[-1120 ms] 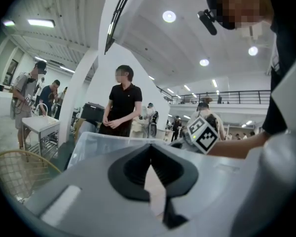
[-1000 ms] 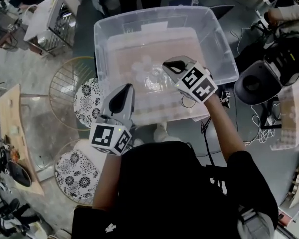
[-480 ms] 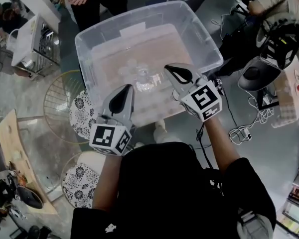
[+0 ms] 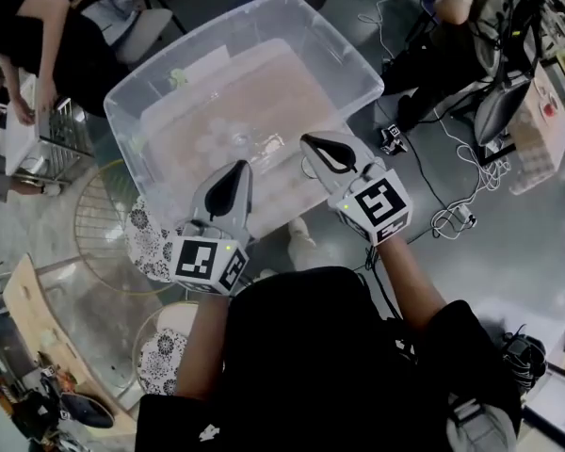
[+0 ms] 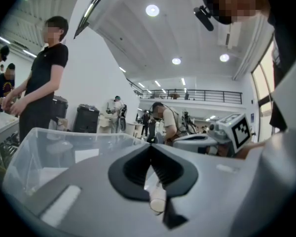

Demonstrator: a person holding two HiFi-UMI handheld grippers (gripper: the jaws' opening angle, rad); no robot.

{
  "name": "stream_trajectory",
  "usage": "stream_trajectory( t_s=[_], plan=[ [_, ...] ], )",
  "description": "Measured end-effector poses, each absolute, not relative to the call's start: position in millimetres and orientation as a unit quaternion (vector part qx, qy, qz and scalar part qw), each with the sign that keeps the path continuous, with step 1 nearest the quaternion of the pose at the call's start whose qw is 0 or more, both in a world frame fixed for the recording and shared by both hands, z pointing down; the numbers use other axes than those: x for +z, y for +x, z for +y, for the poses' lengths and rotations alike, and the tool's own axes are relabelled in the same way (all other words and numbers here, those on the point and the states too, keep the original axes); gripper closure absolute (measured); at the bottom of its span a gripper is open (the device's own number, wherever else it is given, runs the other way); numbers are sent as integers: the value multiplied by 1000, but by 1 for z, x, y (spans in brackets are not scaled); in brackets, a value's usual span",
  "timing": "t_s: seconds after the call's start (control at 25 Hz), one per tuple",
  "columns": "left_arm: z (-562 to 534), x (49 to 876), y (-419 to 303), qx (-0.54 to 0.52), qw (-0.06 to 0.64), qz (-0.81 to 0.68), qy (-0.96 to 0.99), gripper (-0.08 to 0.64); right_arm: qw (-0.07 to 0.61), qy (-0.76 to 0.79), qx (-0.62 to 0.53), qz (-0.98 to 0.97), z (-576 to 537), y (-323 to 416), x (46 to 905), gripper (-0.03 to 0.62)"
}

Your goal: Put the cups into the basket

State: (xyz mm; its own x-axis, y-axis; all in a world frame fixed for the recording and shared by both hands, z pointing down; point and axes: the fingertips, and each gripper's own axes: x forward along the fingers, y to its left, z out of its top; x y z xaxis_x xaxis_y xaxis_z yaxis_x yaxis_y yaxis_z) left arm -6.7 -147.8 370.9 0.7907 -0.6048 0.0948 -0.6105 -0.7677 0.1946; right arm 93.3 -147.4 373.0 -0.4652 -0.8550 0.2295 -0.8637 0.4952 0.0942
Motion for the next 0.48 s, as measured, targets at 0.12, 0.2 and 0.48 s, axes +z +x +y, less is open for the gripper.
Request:
stream_trajectory(
  t_s=[0.12, 0.2, 0.48],
  plan=[
    [-144, 374, 5, 25, 101, -307, 946, 552, 123, 516, 33, -847, -136, 105, 381, 591],
    [-143, 376, 13, 36, 91, -297, 950, 552, 124, 524, 42, -841, -129, 111, 387, 591],
    [-137, 374, 38, 27, 89, -270, 958, 552, 142, 536, 76, -829, -113, 132, 418, 591]
  ],
)
